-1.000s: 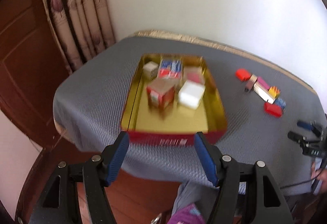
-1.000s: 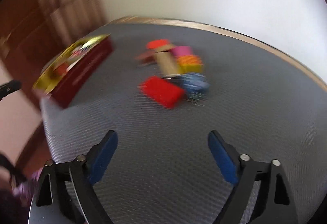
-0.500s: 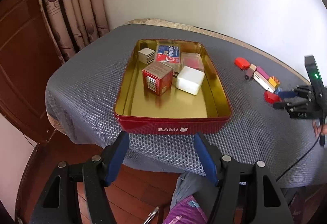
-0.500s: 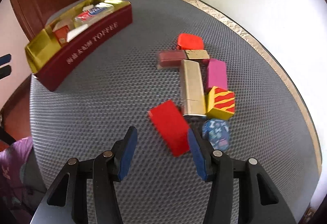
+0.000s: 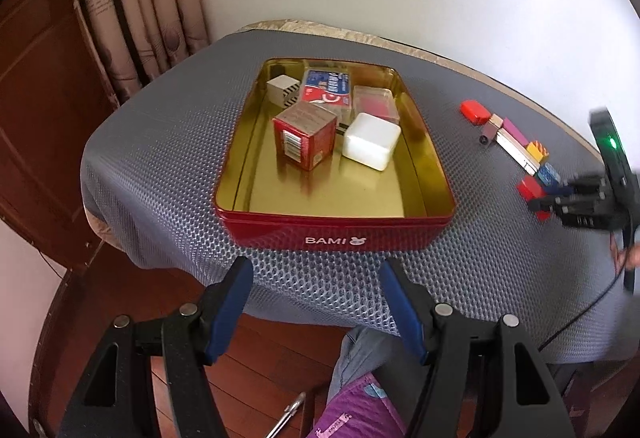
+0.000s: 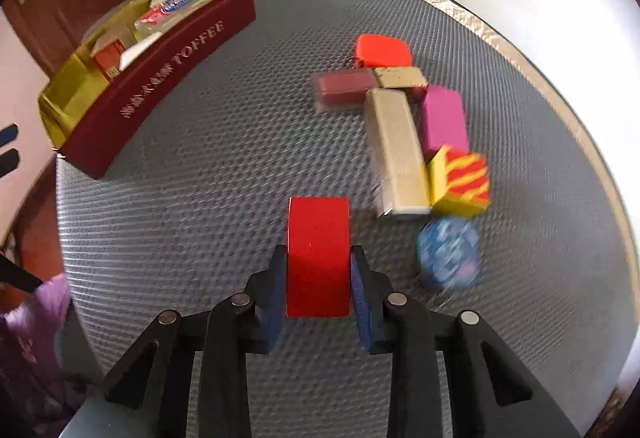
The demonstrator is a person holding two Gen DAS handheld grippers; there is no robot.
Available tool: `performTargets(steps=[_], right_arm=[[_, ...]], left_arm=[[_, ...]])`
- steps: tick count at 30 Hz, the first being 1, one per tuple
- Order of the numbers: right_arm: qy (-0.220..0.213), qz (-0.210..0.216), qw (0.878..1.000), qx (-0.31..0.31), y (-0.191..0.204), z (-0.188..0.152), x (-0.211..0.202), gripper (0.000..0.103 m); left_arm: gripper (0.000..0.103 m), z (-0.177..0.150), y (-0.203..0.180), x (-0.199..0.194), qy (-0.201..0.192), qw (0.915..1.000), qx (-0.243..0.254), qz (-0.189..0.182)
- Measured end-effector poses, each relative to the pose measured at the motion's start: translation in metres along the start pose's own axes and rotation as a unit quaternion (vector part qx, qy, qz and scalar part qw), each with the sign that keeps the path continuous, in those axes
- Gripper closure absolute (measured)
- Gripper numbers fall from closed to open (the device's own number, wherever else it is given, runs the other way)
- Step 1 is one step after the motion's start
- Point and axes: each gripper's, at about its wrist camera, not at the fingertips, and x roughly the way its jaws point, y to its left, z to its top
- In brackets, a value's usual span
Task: Organize rigid objects
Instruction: 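Grasp the red rectangular box with the right gripper, then carry the red box into the tin and open the right gripper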
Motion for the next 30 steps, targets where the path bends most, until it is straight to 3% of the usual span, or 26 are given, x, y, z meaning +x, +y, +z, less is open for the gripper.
performTargets(steps=[6, 11, 15, 21, 30], right_arm=[[-0.059, 0.089, 0.989, 0.1, 0.01, -0.015, -0.021, 0.076], [-0.111, 0.164, 0.976, 0.085, 0.062, 0.027, -0.046, 0.076], [-0.115, 0.178, 0.976, 0.047, 0.11, 0.062, -0.044, 0.076], [-0.09, 0.176, 0.98, 0.026, 0.148, 0.097, -0.017, 0.076], [-0.051, 0.144, 0.988, 0.023, 0.162, 0.103, 0.017, 0.076]], left_arm=[[0.035, 0.001, 0.014, -0.006, -0.011, 0.9993, -0.035, 0.005], [0.035, 0.002, 0.02, -0.008, -0.013, 0.9986, -0.05, 0.01], [0.035, 0.003, 0.025, -0.006, -0.011, 0.998, -0.059, 0.021], [0.035, 0.003, 0.037, -0.002, 0.001, 0.9962, -0.087, 0.011], [0.035, 0.003, 0.039, 0.002, 0.014, 0.9958, -0.09, 0.002]])
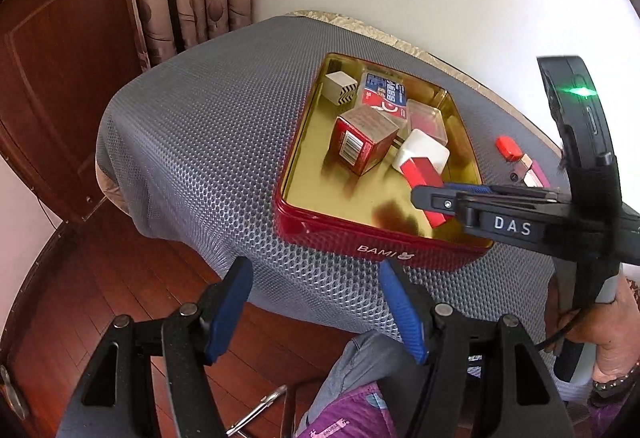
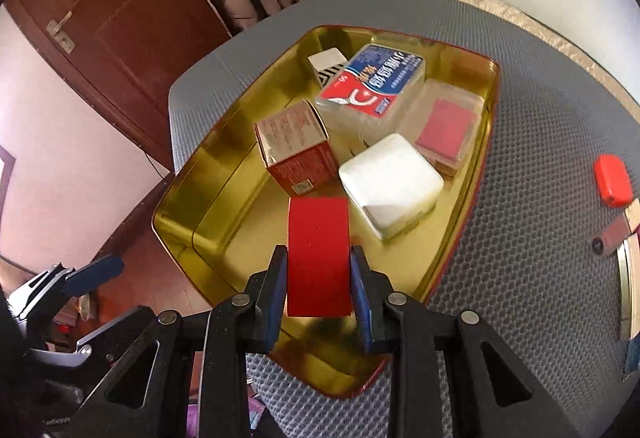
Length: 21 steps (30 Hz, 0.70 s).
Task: Organize rigid objects
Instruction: 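Carry the red box into the tin and open the right gripper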
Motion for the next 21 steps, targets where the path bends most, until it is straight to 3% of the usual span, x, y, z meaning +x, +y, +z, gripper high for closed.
performTargets(steps=[9, 12, 17, 21], right_arm=[[0.008, -0.038, 0.999, -0.023, 0.01, 0.005, 0.01, 0.074], [-0.001, -0.026, 1.0, -0.012, 0.007, 0.002, 0.007, 0.072], [-0.045, 0.004, 0.999, 0.011, 0.001, -0.01, -0.013, 0.061], [-0.116, 0.007, 0.992, 0.04, -0.011, -0.038, -0.049, 0.057]], left_arm=[[0.035, 0.0, 0.001, 0.005, 0.012, 0.9999, -0.005, -0.006], [0.035, -0.001, -0.002, 0.005, 0.013, 0.9999, 0.001, -0.004], [0.035, -0.003, -0.006, 0.006, 0.014, 0.9998, 0.012, -0.002], [0.035, -0.004, -0.007, 0.004, 0.009, 0.9999, 0.012, 0.0]])
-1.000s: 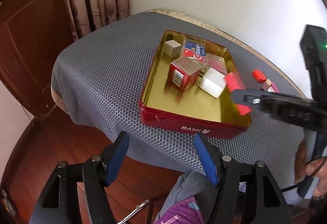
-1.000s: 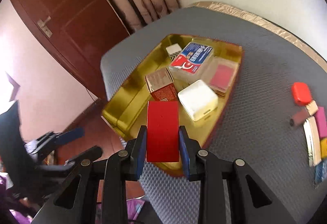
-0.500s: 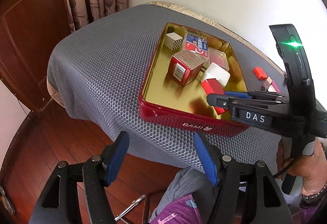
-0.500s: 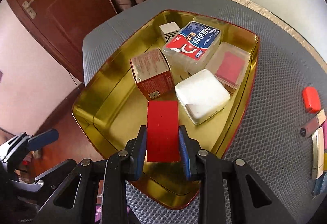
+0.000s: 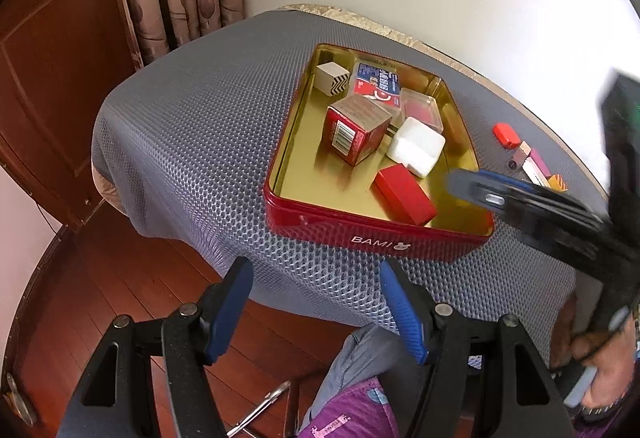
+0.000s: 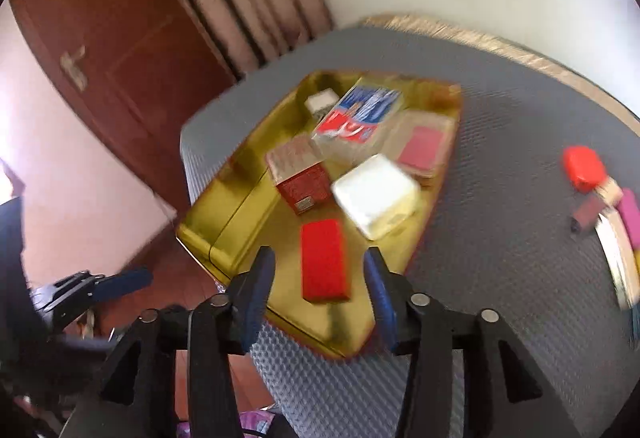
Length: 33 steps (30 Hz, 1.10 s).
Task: Organize rigid objects
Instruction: 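Carry the red box into the tin and open the right gripper, then move the left tool toward the silver ribbed lighter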
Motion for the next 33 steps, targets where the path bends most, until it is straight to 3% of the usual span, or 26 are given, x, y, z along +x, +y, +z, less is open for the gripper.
performTargets(steps=[2, 6, 7, 11, 13, 17, 24, 28, 31, 33], right_arm=[[-0.036, -0.029, 0.999, 0.02, -0.015, -0.017, -0.024, 0.038], [-0.099, -0.06, 0.988, 0.099, -0.064, -0.061, -0.08, 0.035], [-0.1, -0.082, 0.985, 0.113, -0.077, -0.07, -0.089, 0.031], [-0.074, -0.234, 0.961, 0.131, -0.132, -0.112, -0.117, 0.031], [-0.064, -0.272, 0.949, 0.144, -0.154, -0.126, -0.126, 0.031], [-0.087, -0.266, 0.945, 0.171, -0.181, -0.129, -0.145, 0.03], [-0.075, -0.239, 0.961, 0.121, -0.192, -0.1, -0.124, 0.03], [-0.08, -0.233, 0.96, 0.134, -0.205, -0.099, -0.124, 0.03], [-0.111, -0.228, 0.951, 0.176, -0.218, -0.107, -0.138, 0.03], [-0.127, -0.232, 0.946, 0.188, -0.217, -0.107, -0.137, 0.023]], left_arm=[[0.035, -0.001, 0.0, 0.0, 0.001, 1.0, 0.002, 0.0], [0.035, -0.003, -0.005, 0.001, 0.005, 0.9999, 0.01, -0.001], [0.035, -0.004, -0.007, 0.001, 0.005, 0.9999, 0.011, -0.001], [0.035, -0.007, -0.018, 0.001, 0.003, 0.9995, 0.032, 0.0], [0.035, -0.011, -0.028, 0.0, -0.002, 0.9987, 0.052, 0.003], [0.035, -0.021, -0.051, -0.005, -0.015, 0.9946, 0.103, 0.003], [0.035, -0.04, -0.099, -0.014, -0.03, 0.9819, 0.187, 0.001], [0.035, -0.027, -0.127, -0.014, -0.015, 0.9803, 0.193, -0.039], [0.035, -0.003, -0.156, -0.007, 0.005, 0.9781, 0.19, -0.084], [0.035, 0.015, -0.177, 0.004, 0.022, 0.9762, 0.187, -0.108]])
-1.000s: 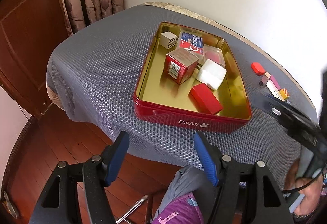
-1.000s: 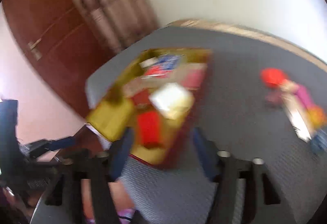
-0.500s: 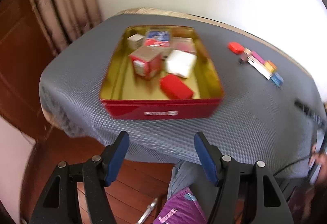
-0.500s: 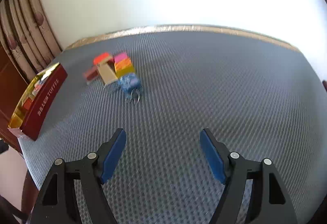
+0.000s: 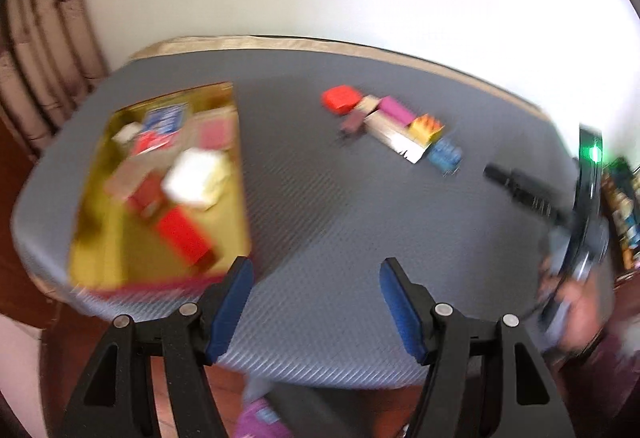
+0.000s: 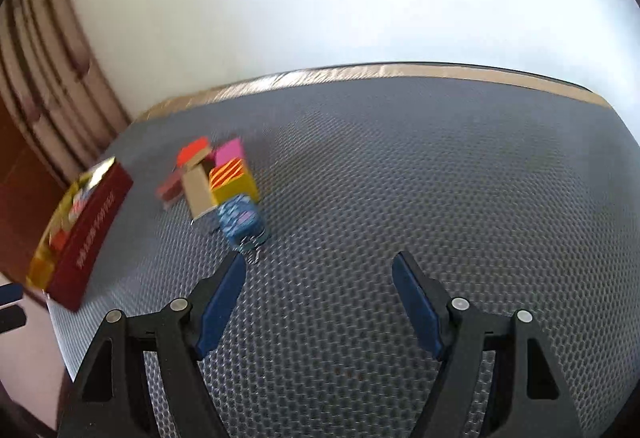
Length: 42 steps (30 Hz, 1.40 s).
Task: Organize rigid objects
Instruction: 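Move the left tool toward the silver ribbed lighter, then grasp the silver ribbed lighter with the left gripper and lift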
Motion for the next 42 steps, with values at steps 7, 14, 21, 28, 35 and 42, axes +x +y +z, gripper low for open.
performTargets(steps=[7, 14, 21, 28, 35, 42], right_arm=[[-0.022, 0.018, 1.0, 0.001, -0.001, 0.002, -0.008, 0.008], [-0.032, 0.05, 0.998, 0.001, -0.017, 0.001, -0.024, 0.007], [-0.043, 0.068, 0.997, 0.004, -0.022, 0.0, -0.035, 0.006], [-0.047, 0.076, 0.996, 0.002, -0.023, 0.0, -0.038, 0.005], [-0.05, 0.079, 0.996, 0.003, -0.025, -0.002, -0.044, 0.004], [-0.049, 0.079, 0.996, 0.007, -0.028, 0.0, -0.046, 0.004]], left_arm=[[0.035, 0.077, -0.022, 0.069, 0.065, 0.996, -0.044, -0.043], [0.035, 0.122, -0.022, 0.123, 0.111, 0.9804, -0.158, -0.04], [0.035, 0.13, -0.033, 0.154, 0.138, 0.9714, -0.192, -0.025], [0.035, 0.14, -0.045, 0.171, 0.14, 0.9693, -0.202, -0.011], [0.038, 0.143, -0.049, 0.192, 0.15, 0.9634, -0.222, -0.005], [0.073, 0.152, -0.056, 0.199, 0.135, 0.9704, -0.195, 0.045]])
